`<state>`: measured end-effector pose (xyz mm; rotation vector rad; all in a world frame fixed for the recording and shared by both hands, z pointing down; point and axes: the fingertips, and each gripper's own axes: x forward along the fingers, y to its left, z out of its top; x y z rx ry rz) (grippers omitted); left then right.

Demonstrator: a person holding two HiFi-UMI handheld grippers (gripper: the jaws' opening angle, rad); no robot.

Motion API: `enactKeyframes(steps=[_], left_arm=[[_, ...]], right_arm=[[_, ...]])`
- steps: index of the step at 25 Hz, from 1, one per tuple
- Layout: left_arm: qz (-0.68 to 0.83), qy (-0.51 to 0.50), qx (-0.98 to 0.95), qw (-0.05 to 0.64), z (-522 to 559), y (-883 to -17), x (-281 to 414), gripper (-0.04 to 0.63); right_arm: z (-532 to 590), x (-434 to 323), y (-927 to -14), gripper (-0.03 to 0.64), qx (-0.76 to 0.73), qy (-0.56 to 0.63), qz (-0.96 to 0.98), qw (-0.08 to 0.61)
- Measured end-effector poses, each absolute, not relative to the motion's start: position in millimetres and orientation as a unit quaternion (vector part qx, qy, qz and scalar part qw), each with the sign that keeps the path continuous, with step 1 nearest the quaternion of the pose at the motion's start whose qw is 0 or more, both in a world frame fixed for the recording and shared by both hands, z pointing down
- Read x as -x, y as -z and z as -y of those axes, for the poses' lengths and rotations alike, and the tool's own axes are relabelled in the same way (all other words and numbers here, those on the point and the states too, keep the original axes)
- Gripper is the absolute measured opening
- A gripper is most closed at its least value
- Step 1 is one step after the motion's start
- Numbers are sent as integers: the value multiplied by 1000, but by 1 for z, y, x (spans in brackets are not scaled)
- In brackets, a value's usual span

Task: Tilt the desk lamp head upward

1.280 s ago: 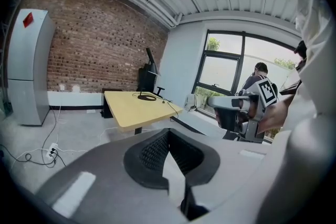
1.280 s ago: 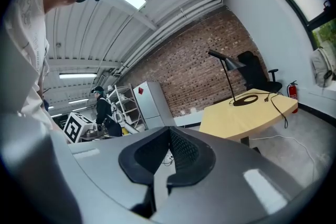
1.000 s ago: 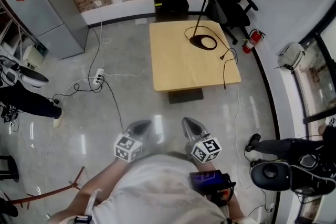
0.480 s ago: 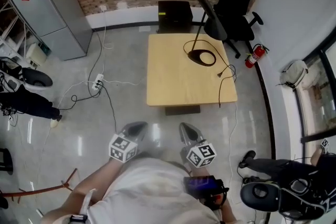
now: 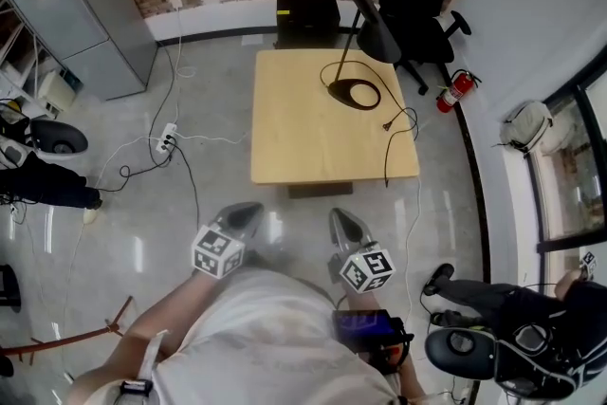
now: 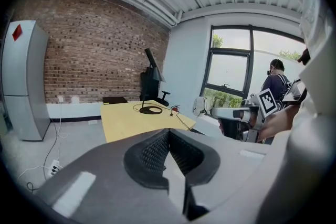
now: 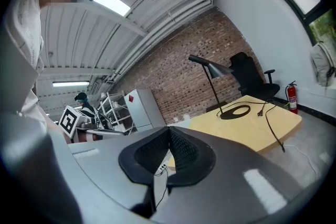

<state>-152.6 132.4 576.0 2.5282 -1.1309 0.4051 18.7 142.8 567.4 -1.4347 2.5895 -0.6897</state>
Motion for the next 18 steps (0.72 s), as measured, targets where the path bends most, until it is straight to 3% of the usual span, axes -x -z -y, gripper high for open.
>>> enactKeyframes(steps=[18], left_arm=[[327,-125,-919,184,-33,-591,134,2]], right_arm=[[-74,-30,-561,12,536,192,-822,20]])
